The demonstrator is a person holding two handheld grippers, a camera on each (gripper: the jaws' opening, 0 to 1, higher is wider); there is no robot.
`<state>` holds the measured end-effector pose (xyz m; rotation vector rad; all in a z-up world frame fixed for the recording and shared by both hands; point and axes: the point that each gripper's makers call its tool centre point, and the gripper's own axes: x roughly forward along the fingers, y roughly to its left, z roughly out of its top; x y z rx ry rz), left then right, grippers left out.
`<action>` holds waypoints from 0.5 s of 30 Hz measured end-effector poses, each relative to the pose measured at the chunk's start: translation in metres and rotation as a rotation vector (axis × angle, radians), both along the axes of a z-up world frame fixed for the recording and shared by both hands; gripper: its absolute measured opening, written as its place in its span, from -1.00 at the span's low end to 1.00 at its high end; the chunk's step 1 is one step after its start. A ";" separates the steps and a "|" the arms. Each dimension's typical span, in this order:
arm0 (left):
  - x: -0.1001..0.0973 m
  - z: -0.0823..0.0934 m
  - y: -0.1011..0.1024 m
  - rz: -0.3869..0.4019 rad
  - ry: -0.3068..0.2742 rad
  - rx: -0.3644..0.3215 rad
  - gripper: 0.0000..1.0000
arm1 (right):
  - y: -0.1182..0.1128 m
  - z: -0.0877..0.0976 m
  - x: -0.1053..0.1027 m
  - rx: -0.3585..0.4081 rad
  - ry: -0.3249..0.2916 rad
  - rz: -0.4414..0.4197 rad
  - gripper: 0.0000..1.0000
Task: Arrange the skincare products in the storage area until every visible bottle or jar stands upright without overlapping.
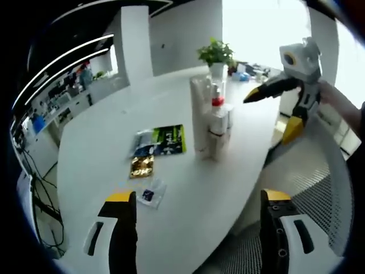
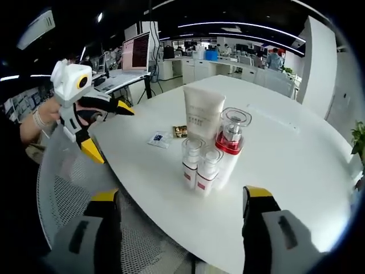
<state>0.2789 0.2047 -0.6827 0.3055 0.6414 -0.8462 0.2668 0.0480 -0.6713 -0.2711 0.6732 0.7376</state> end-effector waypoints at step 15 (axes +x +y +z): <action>-0.005 0.008 0.006 0.021 0.017 -0.015 0.89 | 0.001 0.004 -0.004 -0.047 -0.041 0.072 0.98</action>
